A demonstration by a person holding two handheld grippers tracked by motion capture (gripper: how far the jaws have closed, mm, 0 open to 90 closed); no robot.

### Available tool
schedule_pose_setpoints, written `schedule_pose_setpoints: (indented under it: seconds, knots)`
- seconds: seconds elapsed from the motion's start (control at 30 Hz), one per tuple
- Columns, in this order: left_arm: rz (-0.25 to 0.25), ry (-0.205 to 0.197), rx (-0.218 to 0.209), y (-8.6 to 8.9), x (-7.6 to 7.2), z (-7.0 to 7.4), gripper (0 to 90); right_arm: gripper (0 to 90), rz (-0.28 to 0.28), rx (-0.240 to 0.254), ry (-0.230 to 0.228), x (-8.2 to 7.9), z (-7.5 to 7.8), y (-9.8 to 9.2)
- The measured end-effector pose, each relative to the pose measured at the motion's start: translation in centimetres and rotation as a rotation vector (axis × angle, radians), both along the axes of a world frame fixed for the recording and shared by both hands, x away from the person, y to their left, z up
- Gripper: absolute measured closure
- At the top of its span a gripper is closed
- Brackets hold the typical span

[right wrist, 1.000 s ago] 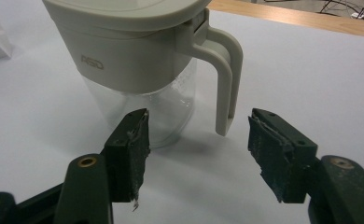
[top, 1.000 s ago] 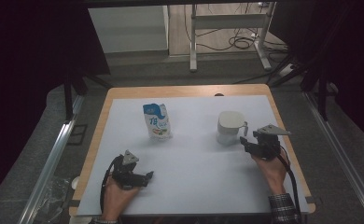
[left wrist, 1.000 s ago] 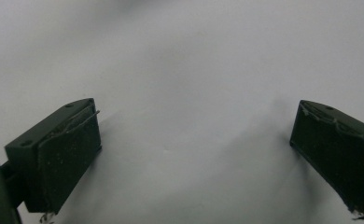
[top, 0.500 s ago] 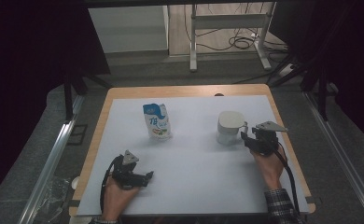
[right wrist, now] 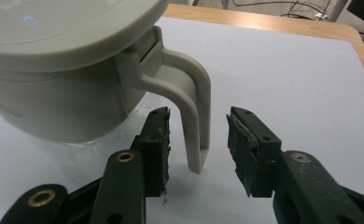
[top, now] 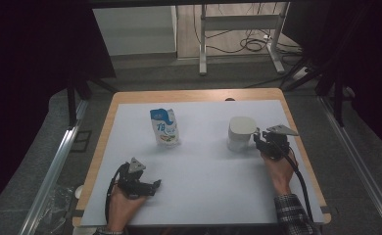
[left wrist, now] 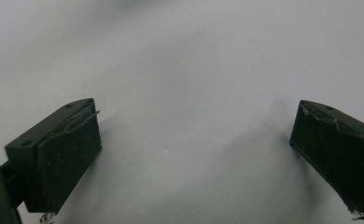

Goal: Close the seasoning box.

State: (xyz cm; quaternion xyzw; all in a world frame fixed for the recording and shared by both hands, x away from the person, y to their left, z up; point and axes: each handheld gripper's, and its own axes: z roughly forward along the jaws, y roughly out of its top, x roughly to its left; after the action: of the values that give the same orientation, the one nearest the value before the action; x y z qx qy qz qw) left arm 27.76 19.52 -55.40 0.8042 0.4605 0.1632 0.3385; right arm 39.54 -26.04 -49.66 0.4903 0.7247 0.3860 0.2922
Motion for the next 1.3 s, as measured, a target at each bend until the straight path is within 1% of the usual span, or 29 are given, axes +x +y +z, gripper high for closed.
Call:
schedule_pose_setpoints:
  seconds: [0.07,0.2,0.37,0.57,0.7,0.8,0.9,0.97,1.03,1.13,1.2,1.3]
  knots:
    - [0.000,0.000,0.000,0.0,0.0,0.0,1.6,58.7,0.001,-0.008,-0.004,0.2,0.0,0.3]
    - [0.000,0.000,0.001,0.0,0.0,0.0,1.6,60.3,-0.014,-0.030,-0.004,0.4,-0.1,0.8]
    - [0.000,0.000,0.000,0.0,0.0,0.0,1.6,64.8,-0.025,-0.029,-0.004,0.6,-0.3,0.9]
    - [-0.001,-0.001,0.001,0.0,0.0,0.0,1.6,68.5,-0.019,-0.024,-0.008,0.6,-0.3,0.9]
    - [0.000,-0.001,0.001,0.0,0.0,0.0,1.6,73.5,-0.021,-0.020,-0.015,0.5,-0.4,0.8]
    - [-0.001,-0.001,0.001,0.0,0.0,0.0,1.6,74.4,-0.022,-0.012,-0.014,0.5,-0.4,0.7]
    - [-0.001,-0.001,0.001,0.0,0.0,0.0,1.6,76.3,-0.027,-0.050,-0.031,0.4,-0.5,1.0]
    - [-0.001,-0.001,0.000,0.0,0.0,0.0,1.6,77.6,-0.036,-0.060,-0.042,0.3,-0.5,1.1]
    - [-0.001,-0.001,0.000,0.0,0.0,0.0,1.6,79.6,-0.044,-0.056,-0.043,0.4,-0.6,1.2]
    - [-0.001,-0.001,0.000,0.0,0.0,0.0,1.6,81.5,-0.030,-0.041,-0.046,0.5,-0.6,1.2]
    - [0.000,-0.002,0.000,0.0,0.0,0.0,1.6,81.7,-0.030,-0.059,-0.050,0.4,-0.6,1.4]
    - [0.000,-0.002,0.000,0.0,0.0,0.0,1.6,81.6,-0.029,-0.048,-0.046,0.4,-0.6,1.3]
